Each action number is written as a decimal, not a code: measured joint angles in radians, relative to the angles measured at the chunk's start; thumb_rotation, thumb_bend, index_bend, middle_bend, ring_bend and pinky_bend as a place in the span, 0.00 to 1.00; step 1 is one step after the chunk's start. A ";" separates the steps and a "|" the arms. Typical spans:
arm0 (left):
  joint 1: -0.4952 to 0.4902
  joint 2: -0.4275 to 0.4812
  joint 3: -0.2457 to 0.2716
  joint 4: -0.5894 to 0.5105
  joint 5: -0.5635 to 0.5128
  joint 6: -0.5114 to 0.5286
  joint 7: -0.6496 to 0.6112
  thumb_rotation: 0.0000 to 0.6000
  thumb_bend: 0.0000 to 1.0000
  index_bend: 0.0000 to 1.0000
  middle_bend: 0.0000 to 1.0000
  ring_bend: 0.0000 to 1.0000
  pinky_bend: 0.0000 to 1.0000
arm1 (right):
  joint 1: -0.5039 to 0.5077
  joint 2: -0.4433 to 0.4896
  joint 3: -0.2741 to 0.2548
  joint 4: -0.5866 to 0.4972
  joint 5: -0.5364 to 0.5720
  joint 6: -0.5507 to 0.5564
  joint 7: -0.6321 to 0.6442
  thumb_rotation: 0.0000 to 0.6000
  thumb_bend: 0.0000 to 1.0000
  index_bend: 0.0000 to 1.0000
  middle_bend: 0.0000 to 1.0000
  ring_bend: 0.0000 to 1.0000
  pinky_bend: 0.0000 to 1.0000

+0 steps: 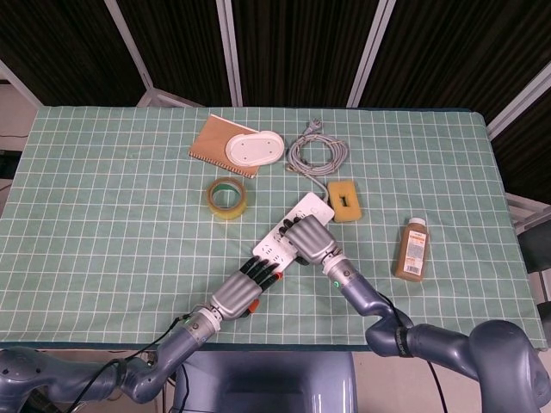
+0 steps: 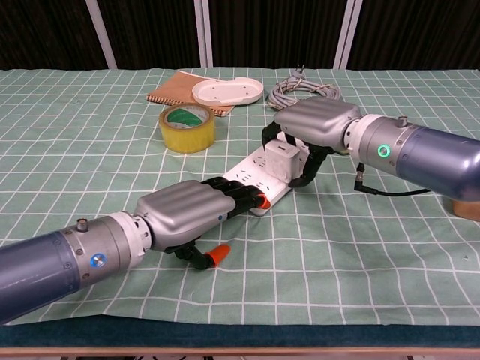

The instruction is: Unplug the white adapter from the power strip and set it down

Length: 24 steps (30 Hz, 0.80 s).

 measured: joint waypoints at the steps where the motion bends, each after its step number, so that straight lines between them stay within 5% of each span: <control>1: 0.000 0.000 0.000 -0.001 0.000 0.000 0.000 1.00 0.48 0.10 0.08 0.00 0.10 | -0.001 0.002 0.000 -0.004 0.000 0.002 -0.002 1.00 0.82 0.66 0.49 0.44 0.70; 24: 0.000 -0.007 0.000 -0.002 -0.019 -0.002 -0.004 1.00 0.48 0.10 0.08 0.01 0.12 | -0.021 0.033 0.016 -0.096 0.020 0.036 -0.001 1.00 0.81 0.68 0.50 0.45 0.85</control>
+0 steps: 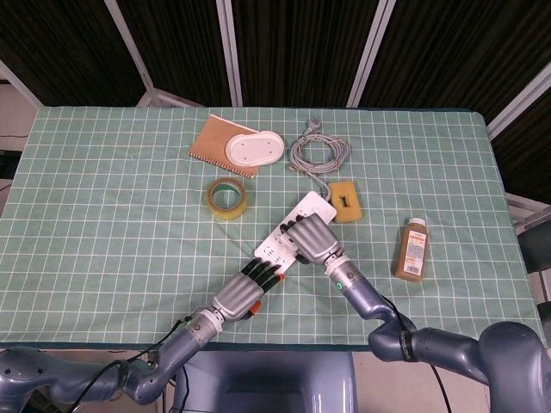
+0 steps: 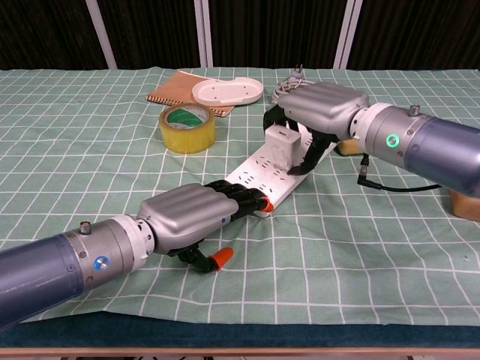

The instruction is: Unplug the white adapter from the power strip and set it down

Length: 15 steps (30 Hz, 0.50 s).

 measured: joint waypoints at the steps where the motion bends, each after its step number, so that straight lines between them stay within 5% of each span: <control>1: 0.000 0.000 0.000 0.000 0.000 0.000 0.000 1.00 0.48 0.10 0.08 0.01 0.12 | 0.000 0.001 0.004 -0.005 0.002 0.002 0.002 1.00 0.81 0.68 0.50 0.45 0.86; 15: 0.017 0.003 -0.051 -0.018 0.091 0.122 -0.087 1.00 0.47 0.11 0.09 0.01 0.12 | -0.017 0.084 0.054 -0.124 -0.005 0.115 -0.045 1.00 0.82 0.68 0.50 0.45 0.92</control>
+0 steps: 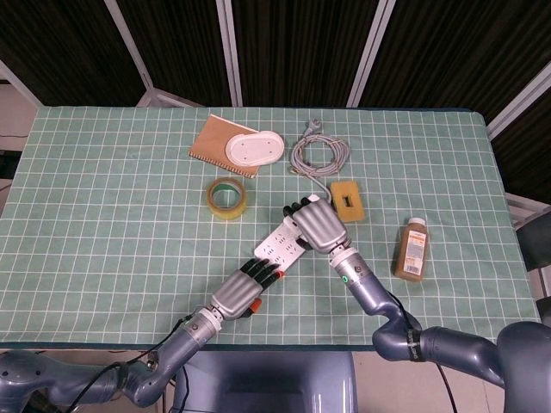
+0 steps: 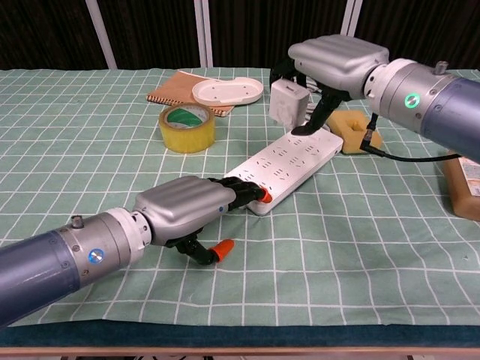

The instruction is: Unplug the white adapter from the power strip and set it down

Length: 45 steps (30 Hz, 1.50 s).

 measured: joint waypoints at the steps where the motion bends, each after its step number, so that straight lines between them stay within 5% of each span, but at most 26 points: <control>1: 0.002 0.001 -0.008 -0.002 0.013 0.017 -0.015 1.00 0.46 0.10 0.09 0.01 0.12 | -0.003 0.007 0.003 -0.010 -0.002 0.012 -0.005 1.00 0.82 0.67 0.50 0.45 0.92; 5: 0.014 0.007 -0.050 -0.013 0.068 0.101 -0.089 1.00 0.41 0.10 0.09 0.01 0.12 | -0.021 0.053 0.012 -0.066 -0.008 0.060 -0.041 1.00 0.82 0.62 0.50 0.41 0.93; 7: 0.022 0.014 -0.075 -0.023 0.093 0.149 -0.129 1.00 0.40 0.10 0.09 0.01 0.12 | -0.031 0.075 0.015 -0.091 -0.008 0.078 -0.059 1.00 0.82 0.57 0.47 0.38 0.75; 10: 0.037 0.044 -0.105 -0.051 0.121 0.207 -0.163 1.00 0.39 0.10 0.09 0.01 0.12 | -0.053 0.114 0.014 -0.133 -0.001 0.102 -0.093 1.00 0.71 0.41 0.37 0.28 0.35; 14: 0.062 0.096 -0.113 -0.091 0.141 0.246 -0.171 1.00 0.39 0.10 0.09 0.01 0.12 | -0.087 0.152 0.003 -0.171 0.031 0.124 -0.144 1.00 0.56 0.24 0.25 0.17 0.23; 21: 0.175 0.257 -0.042 -0.198 0.193 0.351 -0.188 1.00 0.37 0.11 0.09 0.01 0.12 | -0.148 0.195 -0.030 -0.221 0.134 0.167 -0.261 1.00 0.55 0.17 0.20 0.12 0.14; 27: 0.277 0.372 0.028 -0.234 0.226 0.439 -0.234 1.00 0.31 0.10 0.09 0.01 0.11 | -0.201 0.211 -0.065 -0.221 0.193 0.210 -0.311 1.00 0.48 0.00 0.04 0.01 0.04; 32: 0.352 0.431 0.060 -0.230 0.232 0.505 -0.294 1.00 0.22 0.09 0.08 0.01 0.10 | -0.243 0.218 -0.089 -0.220 0.192 0.258 -0.314 1.00 0.40 0.00 0.00 0.00 0.00; 39: 0.462 0.493 0.098 -0.189 0.237 0.597 -0.373 1.00 0.06 0.02 0.03 0.00 0.06 | -0.340 0.248 -0.145 -0.252 0.076 0.353 -0.172 1.00 0.20 0.00 0.00 0.00 0.00; 45: 0.533 0.553 0.118 -0.154 0.232 0.638 -0.434 1.00 0.03 0.00 0.00 0.00 0.03 | -0.475 0.295 -0.240 -0.265 -0.085 0.481 0.028 1.00 0.17 0.00 0.00 0.00 0.00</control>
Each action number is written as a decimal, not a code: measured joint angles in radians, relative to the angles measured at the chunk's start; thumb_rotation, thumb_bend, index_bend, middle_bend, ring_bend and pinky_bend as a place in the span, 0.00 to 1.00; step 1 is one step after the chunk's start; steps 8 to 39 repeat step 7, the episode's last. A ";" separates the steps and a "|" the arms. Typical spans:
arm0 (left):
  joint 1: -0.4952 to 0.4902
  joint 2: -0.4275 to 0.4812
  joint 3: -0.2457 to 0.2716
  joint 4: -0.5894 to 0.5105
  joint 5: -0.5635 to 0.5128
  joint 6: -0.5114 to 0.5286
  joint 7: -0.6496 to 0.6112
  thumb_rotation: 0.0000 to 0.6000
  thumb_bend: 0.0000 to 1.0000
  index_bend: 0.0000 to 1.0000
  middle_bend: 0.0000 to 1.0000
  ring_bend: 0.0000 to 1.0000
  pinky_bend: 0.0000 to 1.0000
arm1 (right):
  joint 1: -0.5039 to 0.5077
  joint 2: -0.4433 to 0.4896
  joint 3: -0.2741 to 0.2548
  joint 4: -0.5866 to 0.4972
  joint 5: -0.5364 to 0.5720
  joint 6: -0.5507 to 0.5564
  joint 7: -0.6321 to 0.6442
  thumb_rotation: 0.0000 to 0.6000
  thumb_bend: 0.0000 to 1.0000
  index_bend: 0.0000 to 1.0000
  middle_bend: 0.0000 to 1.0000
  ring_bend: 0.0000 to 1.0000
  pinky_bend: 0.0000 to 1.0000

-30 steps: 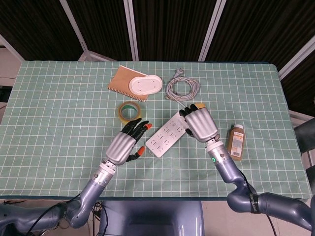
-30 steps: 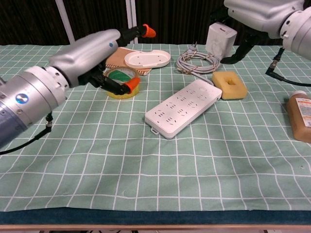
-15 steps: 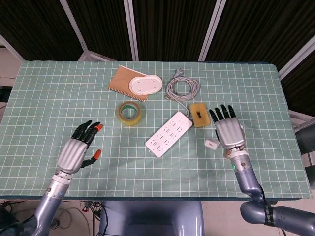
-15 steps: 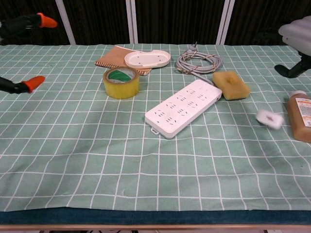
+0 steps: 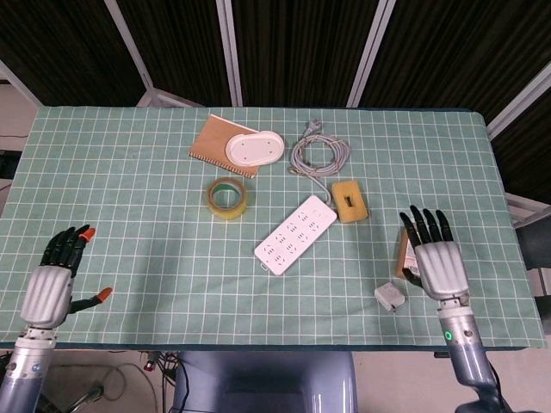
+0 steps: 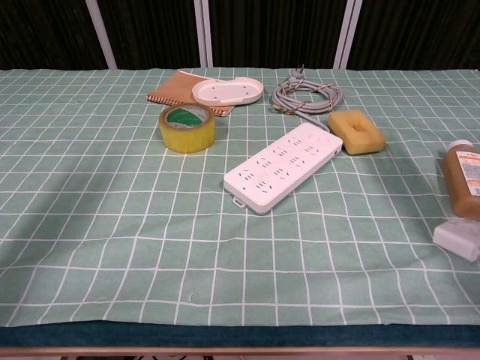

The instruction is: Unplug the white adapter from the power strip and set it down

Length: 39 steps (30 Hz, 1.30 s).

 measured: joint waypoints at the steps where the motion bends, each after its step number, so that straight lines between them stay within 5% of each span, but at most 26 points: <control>1: 0.009 0.007 0.002 0.009 0.000 0.006 -0.007 1.00 0.03 0.00 0.00 0.00 0.03 | -0.021 0.008 -0.015 0.003 -0.021 0.020 0.032 1.00 0.17 0.00 0.00 0.00 0.00; 7: 0.066 0.025 0.018 0.080 0.004 0.036 -0.056 1.00 0.03 0.00 0.00 0.00 0.01 | -0.156 0.051 -0.088 0.086 -0.122 0.140 0.231 1.00 0.17 0.00 0.00 0.00 0.00; 39: 0.066 0.025 0.018 0.080 0.004 0.036 -0.056 1.00 0.03 0.00 0.00 0.00 0.01 | -0.156 0.051 -0.088 0.086 -0.122 0.140 0.231 1.00 0.17 0.00 0.00 0.00 0.00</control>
